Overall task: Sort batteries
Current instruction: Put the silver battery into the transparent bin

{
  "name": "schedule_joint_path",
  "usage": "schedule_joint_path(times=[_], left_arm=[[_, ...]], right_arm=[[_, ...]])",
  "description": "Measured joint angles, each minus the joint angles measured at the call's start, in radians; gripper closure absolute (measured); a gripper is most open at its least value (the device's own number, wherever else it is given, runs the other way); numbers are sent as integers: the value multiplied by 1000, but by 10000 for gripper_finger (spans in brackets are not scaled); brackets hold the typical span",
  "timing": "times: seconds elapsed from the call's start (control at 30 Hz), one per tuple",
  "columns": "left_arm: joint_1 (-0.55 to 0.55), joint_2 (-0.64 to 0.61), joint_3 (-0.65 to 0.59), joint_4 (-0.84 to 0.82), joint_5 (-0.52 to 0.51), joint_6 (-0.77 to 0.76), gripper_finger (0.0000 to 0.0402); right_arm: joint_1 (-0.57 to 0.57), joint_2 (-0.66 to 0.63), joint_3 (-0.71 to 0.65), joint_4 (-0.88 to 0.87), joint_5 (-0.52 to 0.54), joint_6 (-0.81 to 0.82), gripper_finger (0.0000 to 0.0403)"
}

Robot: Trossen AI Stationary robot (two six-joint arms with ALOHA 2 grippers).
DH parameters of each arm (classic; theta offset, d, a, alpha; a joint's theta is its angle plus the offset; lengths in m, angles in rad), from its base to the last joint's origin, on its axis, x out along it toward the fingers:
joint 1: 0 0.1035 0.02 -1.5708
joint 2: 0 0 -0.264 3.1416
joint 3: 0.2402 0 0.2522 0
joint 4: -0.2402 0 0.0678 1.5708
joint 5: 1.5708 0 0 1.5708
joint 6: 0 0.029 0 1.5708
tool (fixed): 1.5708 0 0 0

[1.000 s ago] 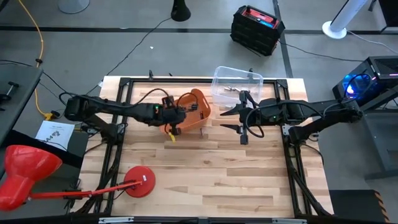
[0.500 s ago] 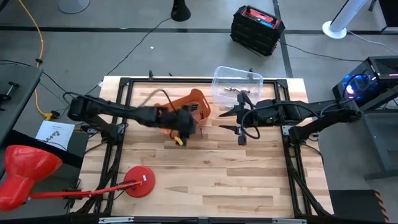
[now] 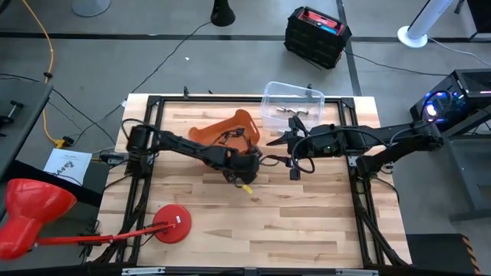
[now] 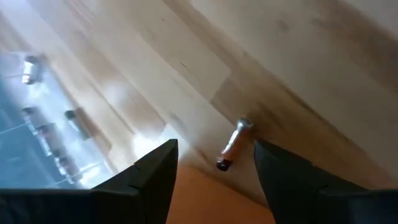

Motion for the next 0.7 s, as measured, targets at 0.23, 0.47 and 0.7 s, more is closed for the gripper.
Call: schedule_joint_path(times=[0.23,0.47,0.7], left_arm=[[79,129,177,-207,77,20,197],[135,174,221,-279,196,14,211],[135,170,217,-303,286,14,334]], right_arm=[[0,0,0,-7,0,14,236],[0,0,0,-29,-1,31,236],[0,0,0,-29,-1,31,236]])
